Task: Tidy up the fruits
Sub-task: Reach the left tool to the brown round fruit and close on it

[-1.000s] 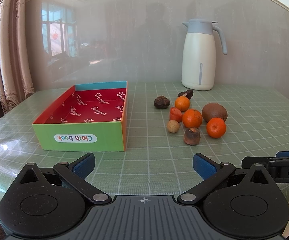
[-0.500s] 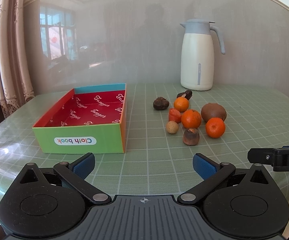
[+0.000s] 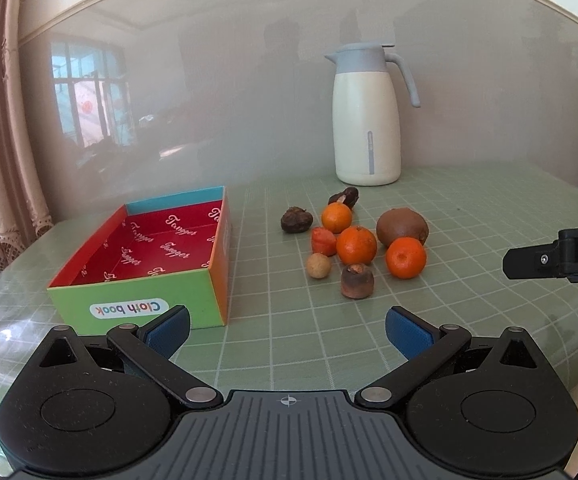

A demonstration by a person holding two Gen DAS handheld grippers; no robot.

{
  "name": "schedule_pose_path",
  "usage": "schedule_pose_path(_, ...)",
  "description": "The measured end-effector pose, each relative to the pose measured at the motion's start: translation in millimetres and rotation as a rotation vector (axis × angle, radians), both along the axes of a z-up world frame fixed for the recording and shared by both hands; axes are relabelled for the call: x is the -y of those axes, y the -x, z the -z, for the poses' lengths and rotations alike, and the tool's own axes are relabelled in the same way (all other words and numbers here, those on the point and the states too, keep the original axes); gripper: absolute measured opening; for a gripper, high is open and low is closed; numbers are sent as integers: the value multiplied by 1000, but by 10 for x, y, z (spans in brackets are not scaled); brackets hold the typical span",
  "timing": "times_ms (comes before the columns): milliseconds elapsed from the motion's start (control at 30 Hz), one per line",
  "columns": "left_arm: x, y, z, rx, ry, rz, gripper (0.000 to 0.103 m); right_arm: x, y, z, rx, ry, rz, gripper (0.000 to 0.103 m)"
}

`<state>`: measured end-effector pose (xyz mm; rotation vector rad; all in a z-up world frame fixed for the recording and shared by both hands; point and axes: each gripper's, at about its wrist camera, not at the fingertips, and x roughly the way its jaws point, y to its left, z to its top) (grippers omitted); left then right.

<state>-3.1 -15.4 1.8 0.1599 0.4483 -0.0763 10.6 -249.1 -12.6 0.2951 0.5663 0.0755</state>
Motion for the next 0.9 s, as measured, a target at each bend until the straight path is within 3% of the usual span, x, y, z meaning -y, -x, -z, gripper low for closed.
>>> schedule_pose_path(267,128,-53,-9,-12,-34,57,103,134,39,-57,31,4,111,103)
schedule_pose_path(500,260,-171,2,-29,-59,85,103,196,4,-79,24,119,269,103)
schedule_pose_path(667,370,-350,7,-42,-74,107,103,174,-56,-122,32,212,310,103)
schedule_pose_path(900,454,-690,115,-112,-40,108,103,177,-66,-161,53,189,299,103)
